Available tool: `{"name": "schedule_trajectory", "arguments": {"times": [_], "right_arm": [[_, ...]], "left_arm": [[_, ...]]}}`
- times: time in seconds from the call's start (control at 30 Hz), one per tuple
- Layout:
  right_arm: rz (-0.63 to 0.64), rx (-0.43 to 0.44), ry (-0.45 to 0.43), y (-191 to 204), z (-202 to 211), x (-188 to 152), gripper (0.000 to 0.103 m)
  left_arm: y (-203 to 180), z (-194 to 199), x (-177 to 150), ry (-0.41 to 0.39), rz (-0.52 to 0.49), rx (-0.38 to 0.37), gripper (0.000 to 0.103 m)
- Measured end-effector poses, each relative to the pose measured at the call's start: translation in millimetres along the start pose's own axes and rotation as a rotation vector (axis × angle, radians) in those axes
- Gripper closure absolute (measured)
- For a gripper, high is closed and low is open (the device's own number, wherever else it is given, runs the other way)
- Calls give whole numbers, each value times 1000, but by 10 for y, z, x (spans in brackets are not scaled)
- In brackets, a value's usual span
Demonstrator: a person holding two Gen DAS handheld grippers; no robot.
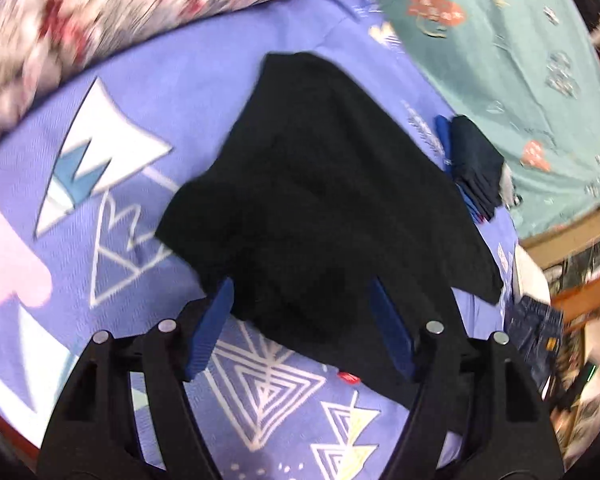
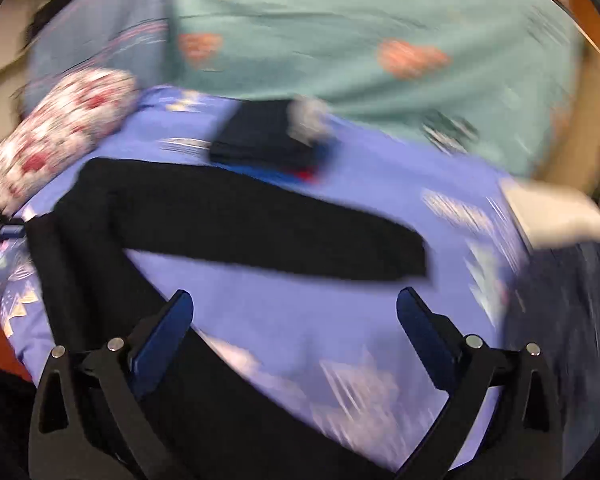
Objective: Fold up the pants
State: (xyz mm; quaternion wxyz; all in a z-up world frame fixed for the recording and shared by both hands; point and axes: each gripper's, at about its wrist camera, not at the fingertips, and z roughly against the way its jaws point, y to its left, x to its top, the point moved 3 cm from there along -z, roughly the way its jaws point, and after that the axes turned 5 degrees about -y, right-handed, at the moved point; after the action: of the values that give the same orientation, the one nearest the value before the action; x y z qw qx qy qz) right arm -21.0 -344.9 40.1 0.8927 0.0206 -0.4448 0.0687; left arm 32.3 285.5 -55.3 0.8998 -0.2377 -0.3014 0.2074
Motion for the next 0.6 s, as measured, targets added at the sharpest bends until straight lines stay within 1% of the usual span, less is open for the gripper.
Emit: {"name": "schedule_trajectory", "arguments": {"times": [0.03, 0.07, 0.1, 0.13, 0.17, 0.23, 0.27, 0.33, 0.4, 0.43, 0.47, 0.5, 0.53, 0.57, 0.6], "right_arm": [[-69, -51, 18, -296, 140, -235, 1], [-144, -118, 41, -618, 296, -529, 1], [-197, -174, 56, -861, 412, -773, 1], [-243, -214, 66, -1041, 487, -956, 1], [-326, -240, 87, -1270, 565, -1224, 1], [-430, -223, 127, -1425, 578, -1501, 1], [-444, -203, 130, -1415, 576, -1562, 1], [-426, -179, 152, -1354, 517, -1653, 1], [-380, -120, 188, -1145, 369, -1673, 2], [-344, -106, 212, -1047, 305, -1684, 11], [-285, -93, 256, -923, 200, -1701, 52], [-228, -115, 296, -840, 127, -1719, 61], [-192, -136, 281, -847, 149, -1700, 84], [-208, -69, 253, -835, 185, -1649, 93], [-232, -41, 220, -881, 244, -1591, 93]], "left_arm": [[63, -34, 0, -3, 18, 22, 31], [40, -30, -62, -5, 27, 35, 31], [91, -28, -72, -2, 49, 47, 30], [129, -41, -86, 0, 59, 52, 30], [157, -61, -78, 0, 70, 60, 30], [132, -96, -62, -3, 74, 78, 30], [121, -115, -43, -1, 72, 91, 30], [100, -151, -10, 1, 67, 114, 29], [87, -165, 11, 3, 55, 140, 29], [87, -160, 16, 1, 56, 150, 29], [97, -145, 18, 0, 63, 159, 29], [110, -119, 14, -2, 71, 163, 29], [112, -72, 11, -8, 71, 161, 29], [113, -34, 6, -15, 61, 165, 29], [119, 6, 6, -22, 54, 169, 29]]}}
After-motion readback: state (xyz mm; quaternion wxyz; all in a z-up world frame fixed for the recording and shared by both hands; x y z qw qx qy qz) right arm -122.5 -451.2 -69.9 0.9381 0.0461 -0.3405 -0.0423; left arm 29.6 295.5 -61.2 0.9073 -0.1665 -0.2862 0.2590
